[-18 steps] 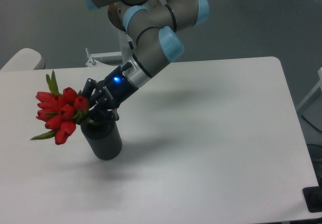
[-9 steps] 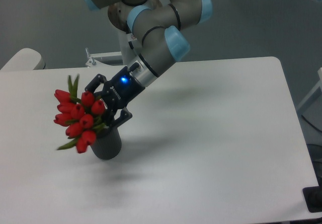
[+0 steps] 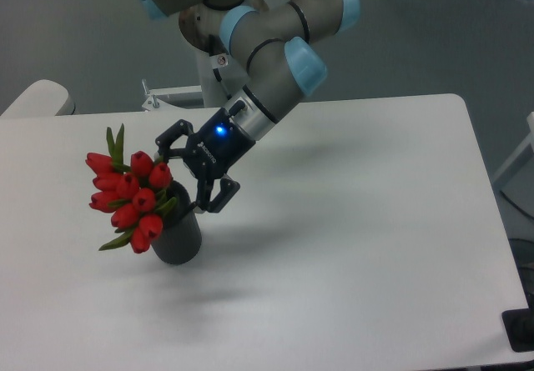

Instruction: Insert the flowers into the vase

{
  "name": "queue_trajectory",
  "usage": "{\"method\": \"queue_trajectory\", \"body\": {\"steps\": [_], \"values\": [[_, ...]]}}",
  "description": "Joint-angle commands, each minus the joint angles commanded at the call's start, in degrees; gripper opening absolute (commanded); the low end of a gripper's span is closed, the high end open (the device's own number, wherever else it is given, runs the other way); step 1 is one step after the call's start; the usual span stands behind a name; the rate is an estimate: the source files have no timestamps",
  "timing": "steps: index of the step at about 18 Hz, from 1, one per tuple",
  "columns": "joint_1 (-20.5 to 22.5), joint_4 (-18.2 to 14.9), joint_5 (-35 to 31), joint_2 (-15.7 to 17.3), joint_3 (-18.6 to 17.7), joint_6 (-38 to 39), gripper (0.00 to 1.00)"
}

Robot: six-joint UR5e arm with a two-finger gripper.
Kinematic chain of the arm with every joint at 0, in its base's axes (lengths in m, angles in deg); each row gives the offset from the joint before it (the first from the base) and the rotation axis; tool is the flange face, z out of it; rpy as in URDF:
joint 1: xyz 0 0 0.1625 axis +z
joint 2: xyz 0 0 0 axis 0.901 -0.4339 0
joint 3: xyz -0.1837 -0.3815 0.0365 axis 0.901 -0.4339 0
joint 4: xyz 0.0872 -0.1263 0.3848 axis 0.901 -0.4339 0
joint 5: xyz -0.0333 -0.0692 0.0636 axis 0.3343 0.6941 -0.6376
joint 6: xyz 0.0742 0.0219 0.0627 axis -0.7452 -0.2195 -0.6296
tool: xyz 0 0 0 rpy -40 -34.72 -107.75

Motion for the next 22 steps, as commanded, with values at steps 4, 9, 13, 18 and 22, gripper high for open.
{"method": "queue_trajectory", "body": {"steps": [4, 9, 13, 18, 22], "values": [[3.07, -0.09, -0.18, 0.35, 0.44, -0.26, 1.00], [7.29, -0.35, -4.74, -0.52, 6.57, -0.35, 1.00], [9.05, -0.35, -11.15, -4.03, 13.69, -0.44, 1.00], [9.85, -4.56, -19.67, -8.52, 25.73, -0.35, 1.00], [9.32, -9.57, -27.94, -11.24, 32.94, -0.52, 1.00]]}}
